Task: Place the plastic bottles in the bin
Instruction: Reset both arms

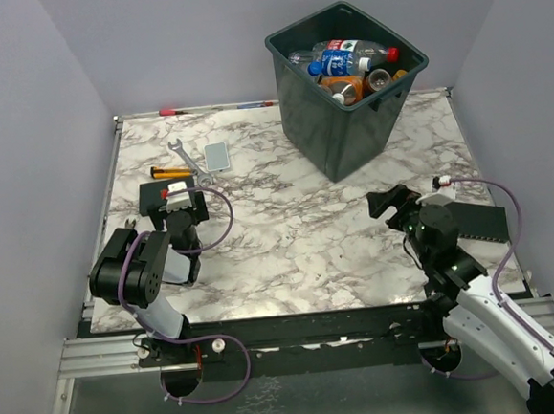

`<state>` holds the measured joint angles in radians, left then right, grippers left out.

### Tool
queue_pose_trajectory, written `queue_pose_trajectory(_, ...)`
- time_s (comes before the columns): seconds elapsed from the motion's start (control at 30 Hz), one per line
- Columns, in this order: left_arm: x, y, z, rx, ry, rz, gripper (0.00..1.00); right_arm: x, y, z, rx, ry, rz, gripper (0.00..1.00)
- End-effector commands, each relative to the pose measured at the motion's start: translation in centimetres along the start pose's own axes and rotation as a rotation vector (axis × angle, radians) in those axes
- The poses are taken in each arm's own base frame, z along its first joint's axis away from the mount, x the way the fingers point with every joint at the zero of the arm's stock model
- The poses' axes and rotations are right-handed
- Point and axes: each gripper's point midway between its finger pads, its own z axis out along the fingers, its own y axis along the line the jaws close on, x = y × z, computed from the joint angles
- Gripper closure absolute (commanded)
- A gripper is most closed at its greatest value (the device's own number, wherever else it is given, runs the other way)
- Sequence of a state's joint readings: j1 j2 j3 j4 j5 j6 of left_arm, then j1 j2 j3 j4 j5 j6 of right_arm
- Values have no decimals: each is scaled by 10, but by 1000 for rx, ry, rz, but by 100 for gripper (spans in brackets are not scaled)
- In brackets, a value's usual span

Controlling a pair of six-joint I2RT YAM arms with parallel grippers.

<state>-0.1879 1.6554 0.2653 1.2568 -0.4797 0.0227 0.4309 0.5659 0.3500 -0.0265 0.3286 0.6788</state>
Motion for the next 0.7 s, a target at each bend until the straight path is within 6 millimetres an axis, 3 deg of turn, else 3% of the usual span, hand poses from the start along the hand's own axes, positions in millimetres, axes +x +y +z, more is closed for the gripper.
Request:
queue_pose_trajectory(0.0, -8, -4, 0, 23, -38, -34, 1, -34, 16, 16, -19, -133, -43, 0)
queue_pose_trajectory(0.1, -9, -4, 0, 23, -39, -35, 1, -52, -2, 30, 105, -233, -134, 0)
queue_pose_trajectory(0.23, -9, -4, 0, 22, -38, -34, 1, -72, -47, 38, 276, -420, -357, 0)
queue_pose_trajectory(0.33, -9, -4, 0, 20, -39, -33, 1, -69, -90, 50, 411, -389, -372, 0)
queue_pose_trajectory(0.47, -8, -4, 0, 17, -38, -33, 1, -67, -123, 59, 488, -379, -421, 0)
queue_pose_trajectory(0.57, -9, -4, 0, 17, -39, -32, 1, -63, -138, 63, 487, -402, -367, 0)
queue_pose_trajectory(0.67, -9, -4, -1, 12, -40, -31, 1, -63, -138, 78, 461, -386, -429, 0)
